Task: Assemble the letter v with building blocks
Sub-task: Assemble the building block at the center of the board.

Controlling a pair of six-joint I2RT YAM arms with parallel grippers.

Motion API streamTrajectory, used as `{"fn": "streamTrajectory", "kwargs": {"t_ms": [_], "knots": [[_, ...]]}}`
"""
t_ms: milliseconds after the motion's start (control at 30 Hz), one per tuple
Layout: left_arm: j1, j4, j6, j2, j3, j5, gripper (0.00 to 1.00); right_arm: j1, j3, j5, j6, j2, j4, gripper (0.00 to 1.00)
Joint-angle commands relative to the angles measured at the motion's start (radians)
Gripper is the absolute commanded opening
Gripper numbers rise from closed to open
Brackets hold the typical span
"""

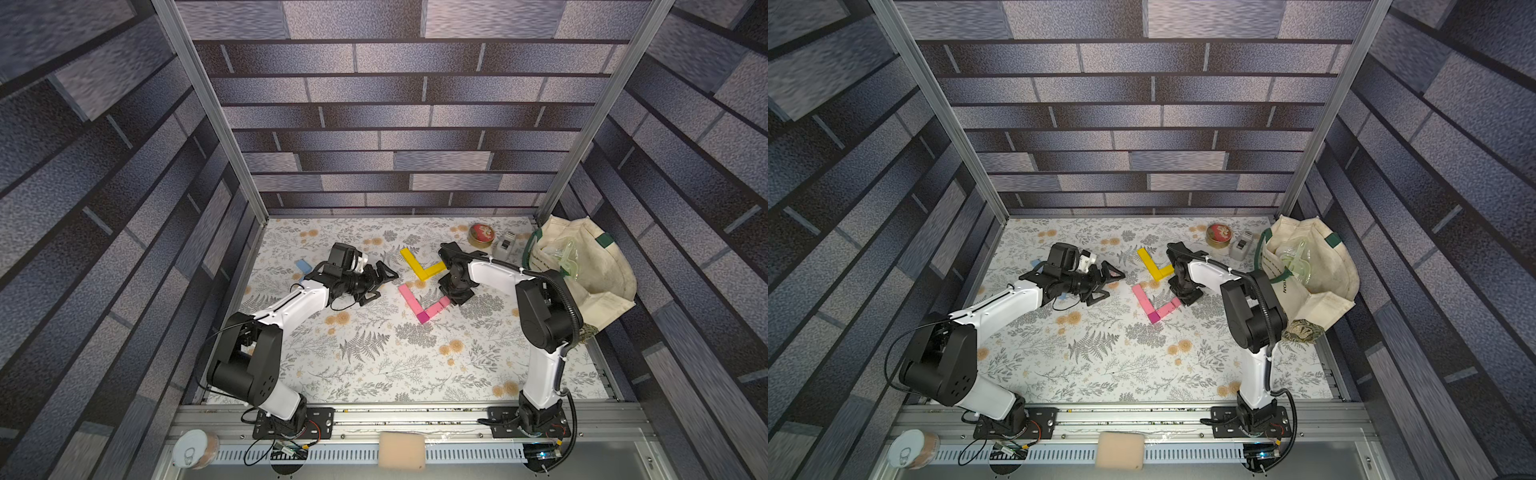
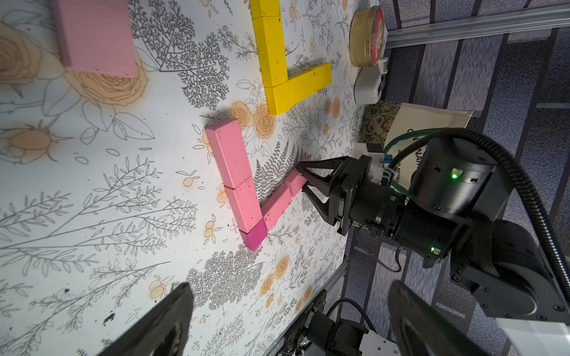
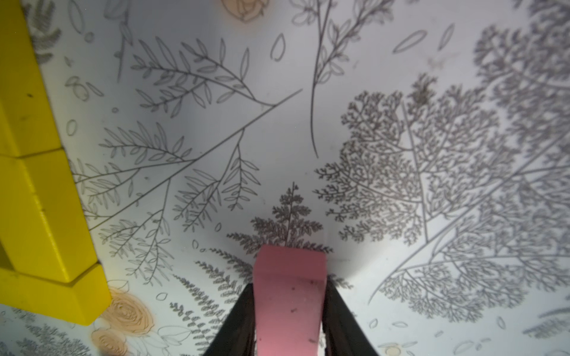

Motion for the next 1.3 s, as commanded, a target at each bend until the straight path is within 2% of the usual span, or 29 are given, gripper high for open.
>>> {"fn": "streamTrajectory", "kwargs": {"t_ms": [0,700,1267], "knots": [[0.003,-0.006,-0.013,0.004,-0.014,0.011,1.00,0.013,-0.060,-0.020,0.052,0.047,-0.103,0.37],[0.003,-0.008,-0.006,0.002,-0.013,0.013,1.00,0.014,-0.031,-0.041,0.060,0.065,-0.082,0.37],[0.004,-0.008,-0.005,0.000,-0.015,0.014,1.00,0.016,-0.018,-0.053,0.060,0.065,-0.074,0.41]]}}
